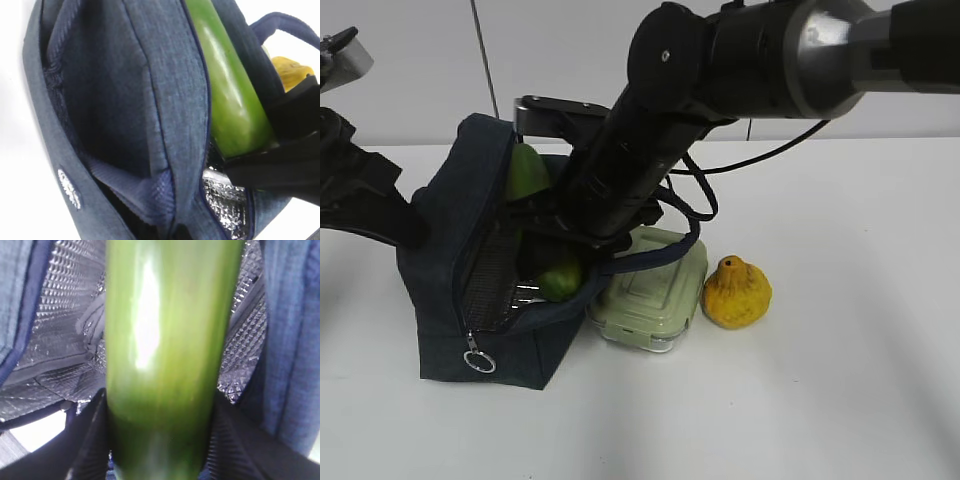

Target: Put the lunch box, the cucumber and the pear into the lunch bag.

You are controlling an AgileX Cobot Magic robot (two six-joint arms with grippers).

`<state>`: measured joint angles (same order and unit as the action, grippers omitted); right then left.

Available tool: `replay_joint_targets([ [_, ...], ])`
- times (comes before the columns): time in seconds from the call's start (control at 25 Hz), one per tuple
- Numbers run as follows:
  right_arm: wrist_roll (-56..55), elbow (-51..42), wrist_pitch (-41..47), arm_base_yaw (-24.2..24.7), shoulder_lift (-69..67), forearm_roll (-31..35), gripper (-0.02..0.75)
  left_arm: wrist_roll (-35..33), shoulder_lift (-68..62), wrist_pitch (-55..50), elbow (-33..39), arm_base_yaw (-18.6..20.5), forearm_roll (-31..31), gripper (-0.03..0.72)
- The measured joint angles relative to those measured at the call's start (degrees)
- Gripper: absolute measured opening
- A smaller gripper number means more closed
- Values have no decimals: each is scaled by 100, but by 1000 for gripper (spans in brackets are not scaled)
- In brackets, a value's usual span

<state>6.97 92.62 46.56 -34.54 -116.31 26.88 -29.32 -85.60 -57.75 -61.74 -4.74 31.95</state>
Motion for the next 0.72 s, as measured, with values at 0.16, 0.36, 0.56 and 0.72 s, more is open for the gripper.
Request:
replay_joint_targets([
  [0.16, 338, 0, 0, 0, 0, 240, 482, 0, 0, 11, 0, 0, 0, 3],
  [0.36, 469, 239, 79, 0, 0, 331, 540, 0, 0, 22, 0, 0, 0, 3],
  [0.56, 535, 823, 500, 0, 74, 55, 541, 0, 0, 22, 0, 0, 0, 3],
  [0.72, 136, 1206, 897, 0, 366, -1008, 539, 0, 0, 22, 0, 0, -11, 3],
])
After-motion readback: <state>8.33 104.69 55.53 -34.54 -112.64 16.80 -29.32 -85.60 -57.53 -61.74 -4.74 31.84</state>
